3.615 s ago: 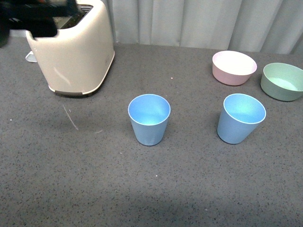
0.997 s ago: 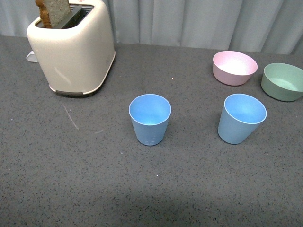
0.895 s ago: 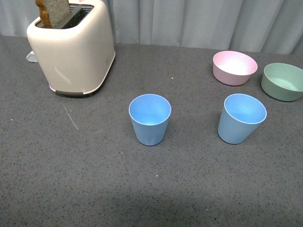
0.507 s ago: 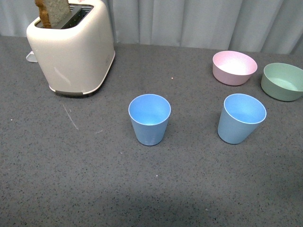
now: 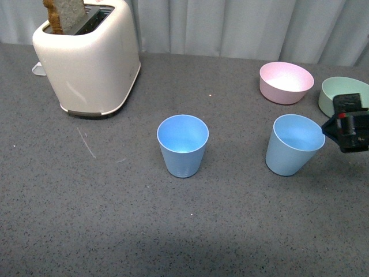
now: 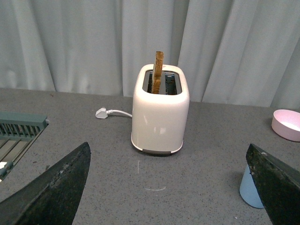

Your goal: Stack blue cups with both arms

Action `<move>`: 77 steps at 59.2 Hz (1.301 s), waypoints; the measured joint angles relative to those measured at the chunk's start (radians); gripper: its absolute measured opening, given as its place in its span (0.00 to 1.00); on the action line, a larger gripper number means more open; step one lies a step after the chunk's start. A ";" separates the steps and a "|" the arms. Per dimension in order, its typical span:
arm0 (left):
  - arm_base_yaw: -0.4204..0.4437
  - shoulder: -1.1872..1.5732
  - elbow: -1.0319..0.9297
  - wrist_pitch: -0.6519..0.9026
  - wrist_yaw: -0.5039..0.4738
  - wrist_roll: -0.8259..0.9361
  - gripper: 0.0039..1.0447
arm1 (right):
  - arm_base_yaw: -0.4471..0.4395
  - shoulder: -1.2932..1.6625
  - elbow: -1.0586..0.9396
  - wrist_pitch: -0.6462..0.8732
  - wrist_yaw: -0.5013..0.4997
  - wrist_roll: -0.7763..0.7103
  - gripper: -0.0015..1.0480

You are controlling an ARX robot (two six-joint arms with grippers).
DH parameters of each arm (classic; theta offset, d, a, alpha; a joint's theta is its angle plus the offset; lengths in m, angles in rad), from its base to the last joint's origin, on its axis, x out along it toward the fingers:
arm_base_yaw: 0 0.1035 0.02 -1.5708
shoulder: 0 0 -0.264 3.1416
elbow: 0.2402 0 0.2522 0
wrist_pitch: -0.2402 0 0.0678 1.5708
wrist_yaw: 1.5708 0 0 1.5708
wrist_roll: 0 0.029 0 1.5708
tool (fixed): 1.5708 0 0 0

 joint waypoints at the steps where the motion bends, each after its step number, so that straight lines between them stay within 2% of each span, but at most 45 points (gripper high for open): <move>1: 0.000 0.000 0.000 0.000 0.000 0.000 0.94 | 0.002 0.009 0.009 -0.006 0.000 0.006 0.91; 16: 0.000 0.000 0.000 0.000 0.000 0.000 0.94 | 0.039 0.174 0.155 -0.086 0.042 0.090 0.89; 26: 0.000 0.000 0.000 0.000 0.000 0.000 0.94 | 0.053 0.251 0.217 -0.126 0.064 0.118 0.65; 32: 0.000 0.000 0.000 0.000 0.000 0.000 0.94 | 0.058 0.274 0.243 -0.150 0.071 0.138 0.45; 37: 0.000 0.000 0.000 0.000 0.000 0.000 0.94 | 0.061 0.279 0.252 -0.158 0.070 0.146 0.34; 45: 0.000 0.000 0.000 0.000 0.000 0.000 0.94 | 0.068 0.284 0.261 -0.163 0.079 0.155 0.06; 47: 0.000 0.000 0.000 0.000 0.000 0.000 0.94 | 0.068 0.284 0.265 -0.168 0.076 0.159 0.02; 55: 0.000 0.000 0.000 0.000 0.000 0.000 0.94 | 0.071 0.279 0.272 -0.187 0.069 0.170 0.01; 62: 0.000 0.000 0.000 0.000 0.000 0.000 0.94 | 0.075 0.253 0.272 -0.203 0.021 0.192 0.01; 70: 0.000 0.000 0.000 0.000 0.000 0.000 0.94 | 0.103 0.191 0.296 -0.251 -0.090 0.239 0.01; 77: 0.000 0.000 0.000 0.000 0.000 0.000 0.94 | 0.162 0.134 0.357 -0.287 -0.175 0.280 0.01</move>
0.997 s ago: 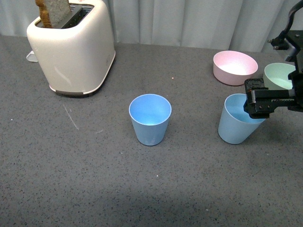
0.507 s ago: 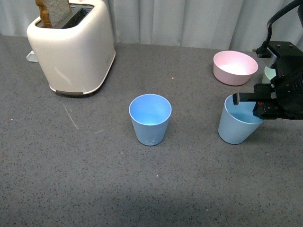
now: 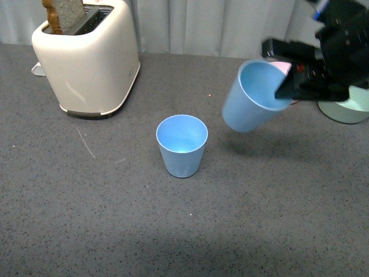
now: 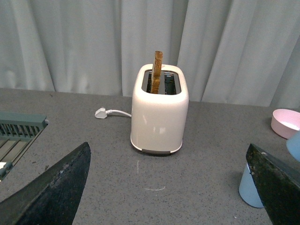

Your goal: Stack blue cups with both arms

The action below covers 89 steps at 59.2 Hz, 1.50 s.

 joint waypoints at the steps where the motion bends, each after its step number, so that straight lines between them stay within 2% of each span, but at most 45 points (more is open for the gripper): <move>1: 0.000 0.000 0.000 0.000 0.000 0.000 0.94 | 0.012 -0.006 0.013 -0.007 -0.011 0.007 0.01; 14: 0.000 0.000 0.000 0.000 0.000 0.000 0.94 | 0.138 0.001 0.091 -0.054 -0.015 0.038 0.01; 44: 0.000 0.000 0.000 0.000 0.000 0.000 0.94 | 0.190 0.043 0.096 -0.064 0.020 0.058 0.02; 55: 0.000 0.000 0.000 0.000 0.000 0.000 0.94 | 0.185 0.044 0.096 -0.058 0.010 0.060 0.28; 66: 0.000 0.000 0.000 0.000 0.000 0.000 0.94 | 0.170 0.016 0.066 0.032 0.106 0.029 0.57; 71: 0.000 0.000 0.000 0.000 0.000 0.000 0.94 | 0.164 0.001 0.064 0.037 0.114 0.012 0.76; 76: 0.000 0.000 0.000 0.000 0.000 0.000 0.94 | 0.164 0.000 0.064 0.038 0.115 0.006 0.87; 78: 0.000 0.000 0.000 0.000 0.000 0.000 0.94 | 0.171 0.000 0.029 0.133 0.187 -0.013 0.87; 79: 0.000 0.000 0.000 0.000 0.000 0.000 0.94 | 0.172 -0.001 -0.016 0.248 0.266 -0.046 0.84; 80: 0.000 0.000 0.000 0.000 0.000 0.000 0.94 | 0.172 -0.003 -0.038 0.302 0.301 -0.052 0.83; 82: 0.000 0.000 0.000 0.000 0.000 0.000 0.94 | 0.172 -0.009 -0.138 0.536 0.450 -0.115 0.76; 86: 0.000 0.000 0.000 0.000 -0.003 0.000 0.94 | 0.157 -0.034 -0.301 0.864 0.557 -0.167 0.66; 89: 0.000 0.000 0.000 -0.001 -0.003 0.000 0.94 | 0.135 -0.066 -0.393 1.033 0.567 -0.187 0.59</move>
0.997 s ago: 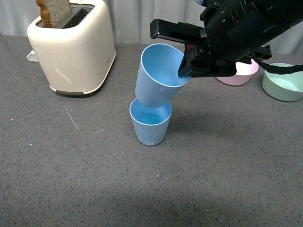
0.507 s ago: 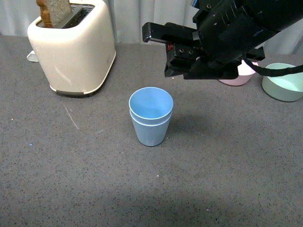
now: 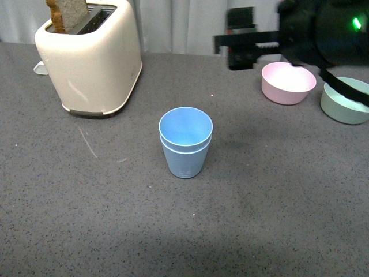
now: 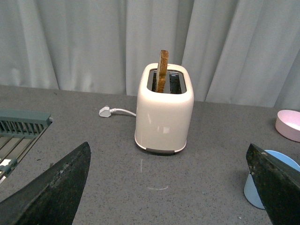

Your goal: Stack blue cups with both arms

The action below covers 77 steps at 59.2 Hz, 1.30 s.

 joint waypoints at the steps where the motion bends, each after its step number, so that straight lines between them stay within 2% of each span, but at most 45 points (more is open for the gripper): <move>1: 0.000 0.000 0.000 0.000 -0.001 0.000 0.94 | -0.012 -0.021 -0.037 0.066 -0.002 -0.009 0.55; 6: 0.000 0.000 0.000 -0.001 0.000 0.000 0.94 | -0.057 -0.125 -0.147 0.230 -0.029 -0.027 0.42; 21: 0.000 0.000 0.000 -0.001 0.003 0.000 0.94 | -0.157 -0.275 -0.398 0.319 -0.125 -0.043 0.01; 35: 0.000 0.000 0.000 -0.001 0.003 0.000 0.94 | -0.240 -0.512 -0.548 0.240 -0.200 -0.047 0.01; 52: 0.000 0.000 0.000 -0.001 0.002 0.000 0.94 | -0.295 -0.756 -0.636 0.084 -0.261 -0.047 0.01; 58: 0.000 0.000 0.000 -0.001 0.003 0.000 0.94 | -0.358 -0.842 -0.656 0.019 -0.337 -0.047 0.01; 77: 0.000 0.000 0.000 -0.001 0.003 0.000 0.94 | -0.381 -1.138 -0.691 -0.233 -0.345 -0.047 0.01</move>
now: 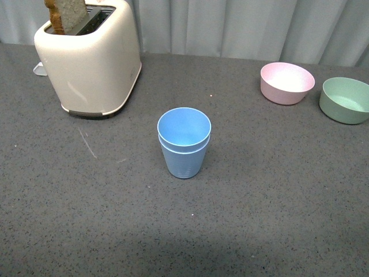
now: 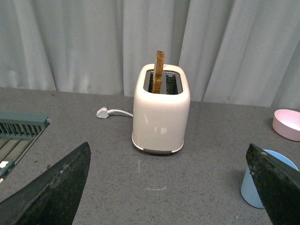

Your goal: Stack blue cups with both arms

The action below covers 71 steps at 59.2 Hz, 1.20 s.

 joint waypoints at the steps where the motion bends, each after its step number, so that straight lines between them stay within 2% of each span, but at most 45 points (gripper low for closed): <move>1: 0.000 0.000 0.000 0.000 0.000 0.000 0.94 | 0.000 -0.014 -0.001 -0.013 0.000 0.000 0.01; 33: 0.000 0.000 0.000 0.000 0.000 0.000 0.94 | 0.000 -0.354 -0.003 -0.335 0.000 0.000 0.01; 54: 0.000 0.000 0.000 0.000 0.000 0.000 0.94 | 0.000 -0.454 -0.003 -0.435 0.000 0.000 0.01; 61: 0.000 0.000 0.000 0.000 -0.001 0.000 0.94 | 0.000 -0.590 -0.003 -0.602 -0.003 0.000 0.01; 71: 0.000 0.000 0.000 0.000 0.000 0.000 0.94 | 0.000 -0.623 -0.003 -0.612 -0.003 -0.001 0.03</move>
